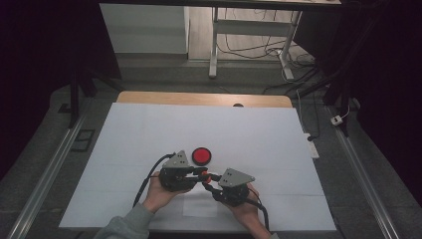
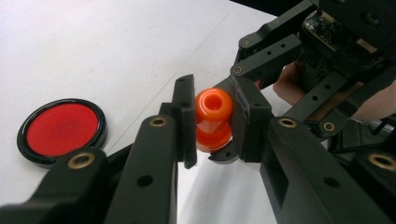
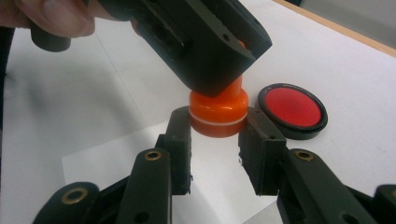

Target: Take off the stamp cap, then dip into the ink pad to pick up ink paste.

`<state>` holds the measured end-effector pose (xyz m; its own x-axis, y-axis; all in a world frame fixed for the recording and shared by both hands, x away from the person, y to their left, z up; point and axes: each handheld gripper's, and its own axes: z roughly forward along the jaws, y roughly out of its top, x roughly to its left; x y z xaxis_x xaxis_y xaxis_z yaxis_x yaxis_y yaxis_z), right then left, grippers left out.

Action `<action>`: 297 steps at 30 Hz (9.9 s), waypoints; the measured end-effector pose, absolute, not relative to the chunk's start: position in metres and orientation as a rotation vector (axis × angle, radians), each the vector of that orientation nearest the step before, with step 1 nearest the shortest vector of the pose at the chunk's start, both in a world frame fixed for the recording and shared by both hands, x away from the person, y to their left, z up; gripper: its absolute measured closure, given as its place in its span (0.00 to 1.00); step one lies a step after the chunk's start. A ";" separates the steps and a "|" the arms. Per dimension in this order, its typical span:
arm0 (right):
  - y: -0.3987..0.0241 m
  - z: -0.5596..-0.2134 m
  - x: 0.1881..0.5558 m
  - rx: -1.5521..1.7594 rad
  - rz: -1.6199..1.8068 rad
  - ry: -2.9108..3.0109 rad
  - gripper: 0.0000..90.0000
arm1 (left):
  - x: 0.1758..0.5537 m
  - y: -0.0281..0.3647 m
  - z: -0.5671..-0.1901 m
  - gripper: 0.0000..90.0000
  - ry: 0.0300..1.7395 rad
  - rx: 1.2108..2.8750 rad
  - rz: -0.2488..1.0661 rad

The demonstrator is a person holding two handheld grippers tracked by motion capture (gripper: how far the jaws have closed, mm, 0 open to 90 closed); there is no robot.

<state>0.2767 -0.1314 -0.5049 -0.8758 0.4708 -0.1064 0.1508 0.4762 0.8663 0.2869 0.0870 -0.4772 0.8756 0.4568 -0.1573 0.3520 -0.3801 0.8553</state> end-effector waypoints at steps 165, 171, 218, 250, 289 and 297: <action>-0.222 -0.502 0.280 0.692 1.335 2.276 0.72 | 0.290 0.106 -0.473 0.80 0.635 1.914 0.127; -0.239 -0.501 0.279 0.724 1.324 2.250 0.72 | 0.290 0.107 -0.473 0.80 0.637 1.917 0.133; -0.280 -0.502 0.280 0.825 1.287 2.198 0.72 | 0.307 0.115 -0.466 0.80 0.682 1.884 0.213; -0.281 -0.502 0.279 0.826 1.292 2.193 0.72 | 0.358 0.102 -0.477 0.80 0.796 1.942 0.230; -0.279 -0.502 0.279 0.819 1.291 2.199 0.72 | 0.384 0.084 -0.513 0.80 0.864 2.061 0.261; -0.279 -0.502 0.279 0.820 1.288 2.199 0.72 | 0.384 0.081 -0.515 0.80 0.860 2.079 0.261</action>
<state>0.2790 -0.2790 -0.5021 -0.7165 0.6918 -0.0891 0.2610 0.3843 0.8855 0.3843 0.0812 -0.5155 0.7418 0.6602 -0.1180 0.4827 -0.4034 0.7773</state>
